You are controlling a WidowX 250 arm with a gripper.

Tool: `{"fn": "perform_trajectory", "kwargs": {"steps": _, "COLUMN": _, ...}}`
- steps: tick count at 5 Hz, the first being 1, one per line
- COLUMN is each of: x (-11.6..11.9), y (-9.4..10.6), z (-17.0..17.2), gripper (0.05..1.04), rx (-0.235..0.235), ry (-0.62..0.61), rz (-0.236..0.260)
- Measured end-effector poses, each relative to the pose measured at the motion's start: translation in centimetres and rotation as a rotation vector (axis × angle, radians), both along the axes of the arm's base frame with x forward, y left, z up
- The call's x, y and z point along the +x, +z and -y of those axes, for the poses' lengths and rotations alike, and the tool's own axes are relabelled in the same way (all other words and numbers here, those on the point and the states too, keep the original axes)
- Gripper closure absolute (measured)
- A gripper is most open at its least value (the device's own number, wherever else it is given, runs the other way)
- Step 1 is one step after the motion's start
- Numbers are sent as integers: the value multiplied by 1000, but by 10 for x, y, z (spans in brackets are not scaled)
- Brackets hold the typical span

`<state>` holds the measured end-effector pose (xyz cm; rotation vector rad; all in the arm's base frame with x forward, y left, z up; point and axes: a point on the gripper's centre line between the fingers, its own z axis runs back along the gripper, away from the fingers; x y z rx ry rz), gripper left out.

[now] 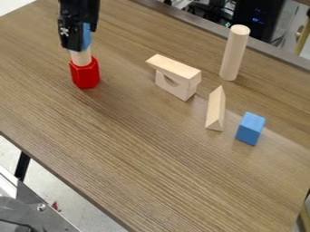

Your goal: Put the blue cube to the blue cube in the right

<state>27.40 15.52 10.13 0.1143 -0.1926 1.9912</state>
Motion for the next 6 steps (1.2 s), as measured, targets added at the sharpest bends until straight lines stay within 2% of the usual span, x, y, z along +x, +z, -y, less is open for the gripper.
{"fn": "perform_trajectory", "kwargs": {"steps": 1, "x": 2, "y": 4, "z": -3, "gripper": 394, "rx": 24, "ry": -47, "rz": -14}}
{"fn": "perform_trajectory", "kwargs": {"steps": 2, "x": 10, "y": 11, "z": -3, "gripper": 555, "rx": 60, "ry": -154, "rz": -16}}
{"fn": "perform_trajectory", "kwargs": {"steps": 3, "x": 20, "y": 44, "z": 13, "gripper": 555, "rx": 109, "ry": -274, "rz": 57}}
{"fn": "perform_trajectory", "kwargs": {"steps": 4, "x": 27, "y": 69, "z": 37, "gripper": 555, "rx": 135, "ry": -387, "rz": 126}}
{"fn": "perform_trajectory", "kwargs": {"steps": 5, "x": 40, "y": 74, "z": 79, "gripper": 555, "rx": 27, "ry": -615, "rz": 176}}
{"fn": "perform_trajectory", "kwargs": {"steps": 6, "x": 48, "y": 69, "z": 128, "gripper": 555, "rx": -35, "ry": -852, "rz": 173}}
